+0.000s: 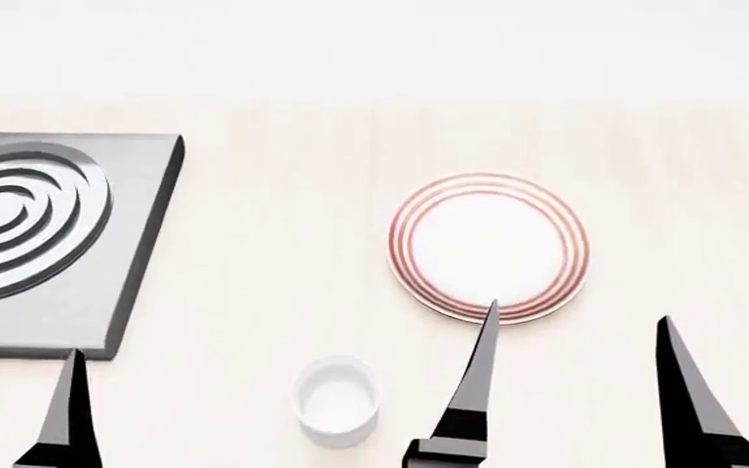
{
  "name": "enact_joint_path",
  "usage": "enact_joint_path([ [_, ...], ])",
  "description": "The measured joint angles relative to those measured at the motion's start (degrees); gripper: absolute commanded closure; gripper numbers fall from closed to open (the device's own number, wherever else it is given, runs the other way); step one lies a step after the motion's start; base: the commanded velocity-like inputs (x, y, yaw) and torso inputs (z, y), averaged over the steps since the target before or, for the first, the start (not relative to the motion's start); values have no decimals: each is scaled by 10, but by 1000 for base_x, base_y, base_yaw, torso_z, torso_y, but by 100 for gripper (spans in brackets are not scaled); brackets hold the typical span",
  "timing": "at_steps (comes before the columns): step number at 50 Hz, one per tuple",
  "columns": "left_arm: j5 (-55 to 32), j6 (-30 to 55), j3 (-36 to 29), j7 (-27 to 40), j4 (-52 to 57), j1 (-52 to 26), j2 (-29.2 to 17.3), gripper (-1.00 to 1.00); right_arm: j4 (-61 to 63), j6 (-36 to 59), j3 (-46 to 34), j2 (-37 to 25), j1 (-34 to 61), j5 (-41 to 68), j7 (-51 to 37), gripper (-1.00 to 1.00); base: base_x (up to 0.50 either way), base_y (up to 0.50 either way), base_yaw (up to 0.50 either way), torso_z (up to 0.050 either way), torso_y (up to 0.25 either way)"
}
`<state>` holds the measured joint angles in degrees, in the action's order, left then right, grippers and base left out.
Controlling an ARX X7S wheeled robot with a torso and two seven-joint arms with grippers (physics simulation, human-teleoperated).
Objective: Pick the akita bowl on the cookies box and place it on the plate.
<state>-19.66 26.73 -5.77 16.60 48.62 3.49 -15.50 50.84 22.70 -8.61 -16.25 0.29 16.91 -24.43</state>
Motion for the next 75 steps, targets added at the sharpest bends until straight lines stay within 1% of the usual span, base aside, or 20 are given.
enact_joint_path([
  [27, -5, -1, -9, 8, 3, 1, -12, -100, 0, -1, -9, -14, 4, 10, -15, -100, 0, 0, 0, 36, -213],
  [41, -22, -16, -4, 8, -1, 3, -14, -100, -1, -10, -15, -21, 4, 15, -18, -100, 0, -2, 0, 0, 0],
  [50, -27, -20, -5, 12, -1, 3, -17, -100, -3, -29, -13, -22, -1, 23, -16, -100, 0, -464, 0, 0, 0],
  [57, -28, -24, -10, 14, -3, 3, -19, -100, -2, -25, -13, -26, 1, 26, -21, -100, 0, 0, 0, 0, 0],
  [66, -28, -28, -15, 16, -9, 2, -22, -100, 4, 0, -13, -31, 8, 41, -32, -100, 0, 0, 0, 0, 0],
  [70, -31, -29, -14, 18, -12, 1, -24, -100, 11, 29, -8, -35, 14, 61, -40, -100, 0, 0, 0, 0, 0],
  [75, -34, -29, -12, 20, -17, -1, -26, -100, 35, 91, 13, -48, 32, 120, -60, -100, 0, 0, 0, 0, 0],
])
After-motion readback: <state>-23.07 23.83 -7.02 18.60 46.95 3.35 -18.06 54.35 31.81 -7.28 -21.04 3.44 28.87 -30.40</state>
